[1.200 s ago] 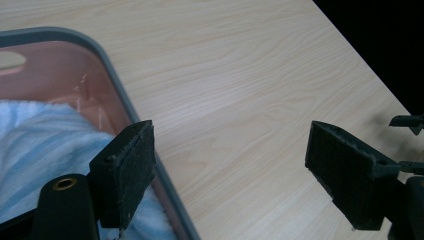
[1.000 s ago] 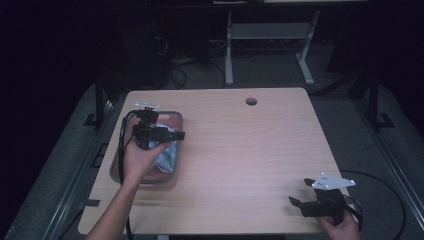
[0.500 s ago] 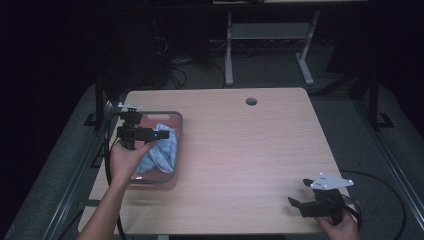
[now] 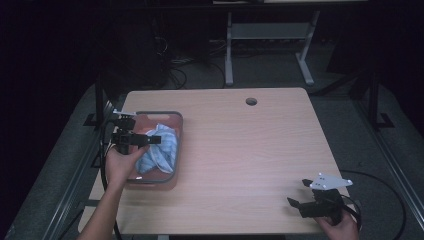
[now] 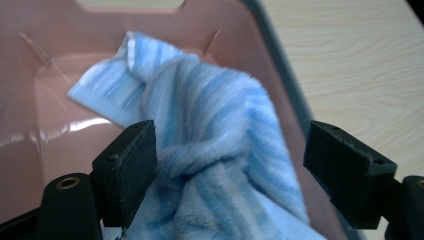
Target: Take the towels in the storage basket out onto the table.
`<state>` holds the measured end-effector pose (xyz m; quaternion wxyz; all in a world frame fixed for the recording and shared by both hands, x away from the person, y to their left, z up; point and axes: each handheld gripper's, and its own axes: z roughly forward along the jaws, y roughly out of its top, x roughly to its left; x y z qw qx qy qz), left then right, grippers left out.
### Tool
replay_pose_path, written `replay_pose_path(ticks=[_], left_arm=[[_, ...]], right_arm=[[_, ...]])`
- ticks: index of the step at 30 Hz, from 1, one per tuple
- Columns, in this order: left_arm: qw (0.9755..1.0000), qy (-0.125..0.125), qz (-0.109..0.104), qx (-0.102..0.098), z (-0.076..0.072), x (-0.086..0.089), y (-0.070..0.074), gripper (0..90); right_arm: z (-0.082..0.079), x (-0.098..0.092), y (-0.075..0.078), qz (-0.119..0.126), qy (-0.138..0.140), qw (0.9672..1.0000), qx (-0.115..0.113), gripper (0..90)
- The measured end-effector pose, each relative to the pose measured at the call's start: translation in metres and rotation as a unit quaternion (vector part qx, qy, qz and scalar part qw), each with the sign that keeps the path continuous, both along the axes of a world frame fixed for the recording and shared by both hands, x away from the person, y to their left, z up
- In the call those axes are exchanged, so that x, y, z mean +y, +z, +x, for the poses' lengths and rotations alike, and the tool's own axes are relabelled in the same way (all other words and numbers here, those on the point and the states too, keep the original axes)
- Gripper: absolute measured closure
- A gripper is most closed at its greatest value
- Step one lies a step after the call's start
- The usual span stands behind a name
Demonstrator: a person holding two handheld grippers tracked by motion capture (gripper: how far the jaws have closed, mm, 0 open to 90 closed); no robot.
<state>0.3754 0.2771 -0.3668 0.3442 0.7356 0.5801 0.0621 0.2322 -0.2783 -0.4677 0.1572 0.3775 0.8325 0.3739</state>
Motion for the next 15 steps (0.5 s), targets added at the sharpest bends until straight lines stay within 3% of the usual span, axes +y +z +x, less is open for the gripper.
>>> replay_pose_path(ticks=[11, 15], left_arm=[[0.9993, 0.014, 0.02, 0.027, 0.007, -0.007, -0.02, 26.4], [0.9981, 0.02, 0.042, 0.04, 0.012, -0.012, -0.026, 31.0]], right_arm=[[0.0, 0.0, 0.0, 0.0, 0.001, 1.0, 0.002, 14.8], [0.0, 0.0, 0.0, -0.001, 0.003, 1.0, 0.002, 14.7]])
